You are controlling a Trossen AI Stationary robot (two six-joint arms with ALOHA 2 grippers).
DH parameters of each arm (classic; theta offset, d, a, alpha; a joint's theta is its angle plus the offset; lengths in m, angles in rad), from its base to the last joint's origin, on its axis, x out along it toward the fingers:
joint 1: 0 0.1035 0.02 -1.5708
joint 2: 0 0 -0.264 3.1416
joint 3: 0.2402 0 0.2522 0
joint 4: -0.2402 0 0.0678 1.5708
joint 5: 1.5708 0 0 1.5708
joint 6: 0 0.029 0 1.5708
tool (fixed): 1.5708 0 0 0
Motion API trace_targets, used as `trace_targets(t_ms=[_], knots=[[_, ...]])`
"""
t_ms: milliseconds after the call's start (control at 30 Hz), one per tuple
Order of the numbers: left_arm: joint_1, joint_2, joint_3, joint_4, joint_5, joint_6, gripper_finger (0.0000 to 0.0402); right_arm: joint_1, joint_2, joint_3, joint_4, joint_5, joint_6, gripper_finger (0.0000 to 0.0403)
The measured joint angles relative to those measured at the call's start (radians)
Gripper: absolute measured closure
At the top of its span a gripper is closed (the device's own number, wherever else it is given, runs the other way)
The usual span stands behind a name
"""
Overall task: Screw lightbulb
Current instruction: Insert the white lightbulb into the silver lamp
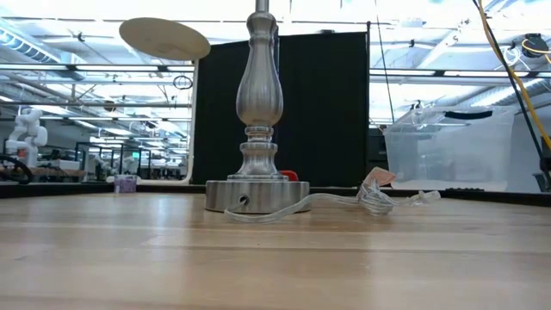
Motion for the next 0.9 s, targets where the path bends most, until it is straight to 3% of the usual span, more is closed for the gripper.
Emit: trace_targets(t_ms=[433, 900], knots=[[-0.005, 0.000, 0.000, 0.000, 0.000, -0.021, 0.0243, 0.024, 0.294, 0.446, -0.319, -0.120, -0.178, 0.0403], [-0.005, 0.000, 0.000, 0.000, 0.000, -0.028, 0.0243, 0.035, 0.578, 0.909, -0.696, -0.144, -0.264, 0.0403]])
